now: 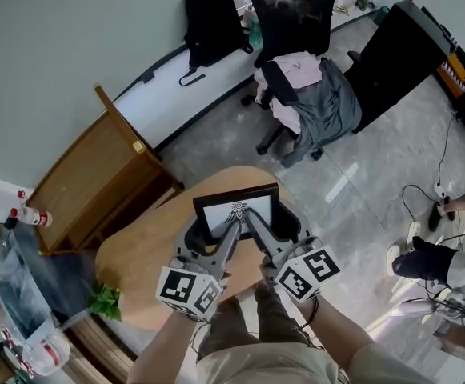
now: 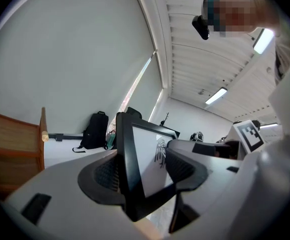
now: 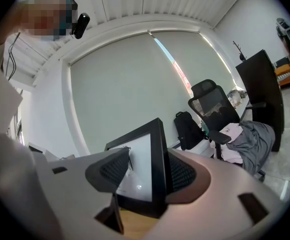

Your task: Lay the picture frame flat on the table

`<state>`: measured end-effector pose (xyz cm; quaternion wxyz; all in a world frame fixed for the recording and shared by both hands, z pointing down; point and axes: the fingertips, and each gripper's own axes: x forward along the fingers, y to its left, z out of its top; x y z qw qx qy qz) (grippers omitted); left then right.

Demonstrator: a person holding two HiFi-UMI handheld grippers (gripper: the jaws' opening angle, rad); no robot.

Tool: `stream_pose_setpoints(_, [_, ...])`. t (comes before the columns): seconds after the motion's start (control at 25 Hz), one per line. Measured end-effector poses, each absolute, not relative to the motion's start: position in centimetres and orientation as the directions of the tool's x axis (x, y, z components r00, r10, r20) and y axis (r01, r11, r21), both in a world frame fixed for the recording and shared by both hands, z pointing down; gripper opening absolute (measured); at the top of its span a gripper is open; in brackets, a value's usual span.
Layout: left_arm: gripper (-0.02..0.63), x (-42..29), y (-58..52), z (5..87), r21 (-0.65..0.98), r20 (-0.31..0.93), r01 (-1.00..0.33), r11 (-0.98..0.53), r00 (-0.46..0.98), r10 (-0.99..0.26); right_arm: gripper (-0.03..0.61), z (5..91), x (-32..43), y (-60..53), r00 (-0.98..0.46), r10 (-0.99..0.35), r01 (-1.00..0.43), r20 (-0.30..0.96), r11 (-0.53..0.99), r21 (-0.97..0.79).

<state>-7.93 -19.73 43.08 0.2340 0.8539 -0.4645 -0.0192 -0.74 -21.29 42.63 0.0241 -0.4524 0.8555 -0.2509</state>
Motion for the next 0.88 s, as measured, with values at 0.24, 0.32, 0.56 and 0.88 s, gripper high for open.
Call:
stream_pose_setpoints(0.24, [0.265,-7.9,-24.2,49.6,0.422,0.215,-0.795,-0.436,0.555,-0.804,0.204,49.2,-0.8,-25.8,-0.584,-0.785,-0.769,0.206,0.455,-0.449])
stream_pose_setpoints(0.32, [0.265,-7.7,-25.4,52.0,0.416,0.229,-0.805,-0.424,0.544,-0.808,0.206,51.7,-0.5,-27.1,-0.583,-0.786,-0.768,0.205,0.451,-0.454])
stream_pose_setpoints(0.56, [0.265,-6.7,-28.5,60.2,0.437,0.252,-0.806,-0.399,0.535,-0.806,0.210,59.8,0.6,-30.2,-0.559,-0.793,-0.790,0.242,0.421,-0.446])
stream_pose_setpoints(0.88, [0.265,-5.4,-31.2,71.0,0.470,0.293,-0.797,-0.379,0.546,-0.785,0.213,70.7,1.9,-32.9,-0.526,-0.788,-0.822,0.318,0.377,-0.426])
